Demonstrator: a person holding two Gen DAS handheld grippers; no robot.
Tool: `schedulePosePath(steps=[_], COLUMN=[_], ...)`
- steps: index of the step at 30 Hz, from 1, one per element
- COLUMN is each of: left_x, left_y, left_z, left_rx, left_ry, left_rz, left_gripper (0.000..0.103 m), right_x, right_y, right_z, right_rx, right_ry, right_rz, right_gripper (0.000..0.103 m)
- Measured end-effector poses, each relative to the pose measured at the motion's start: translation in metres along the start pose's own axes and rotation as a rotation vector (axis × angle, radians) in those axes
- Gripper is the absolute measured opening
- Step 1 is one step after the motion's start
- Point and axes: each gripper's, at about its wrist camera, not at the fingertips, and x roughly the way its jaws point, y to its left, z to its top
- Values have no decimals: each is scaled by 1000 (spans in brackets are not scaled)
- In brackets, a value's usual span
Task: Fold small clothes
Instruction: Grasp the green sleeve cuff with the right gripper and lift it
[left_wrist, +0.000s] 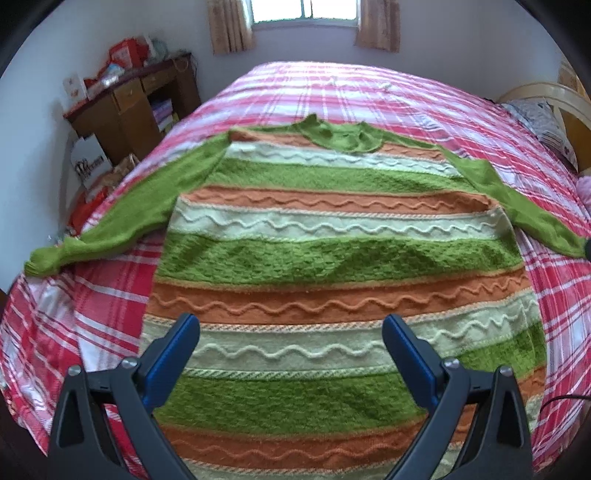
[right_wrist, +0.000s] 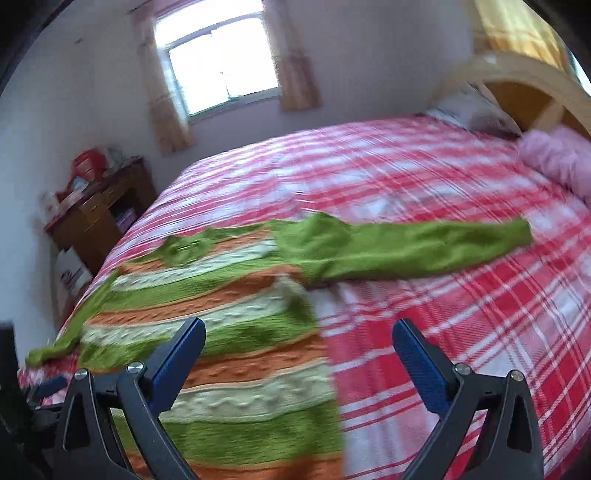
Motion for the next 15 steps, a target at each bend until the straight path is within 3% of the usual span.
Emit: schedulePosePath(steps=[1,3,5,11,15], left_x=[4,10,15,21,37], left_y=[3,10,17,32,40], left_z=[2,6,10,25,29], left_rx=[-17,-54,-82,-105,-151], left_ry=[8,11,-2,-69,-35], left_rz=[-3,-13,-23,45,30], left_gripper=[101,101,101,101,101], right_x=[3,12,25,58,83], right_y=[-15,-52,-92,-248,-302], right_z=[3,12,23,36,41], right_rx=[32,116,222,740,817], right_ry=[2,5,27,-45,-18], right_rz=[-4,-10,-14,71,37], right_gripper=[97,71,54,52,52])
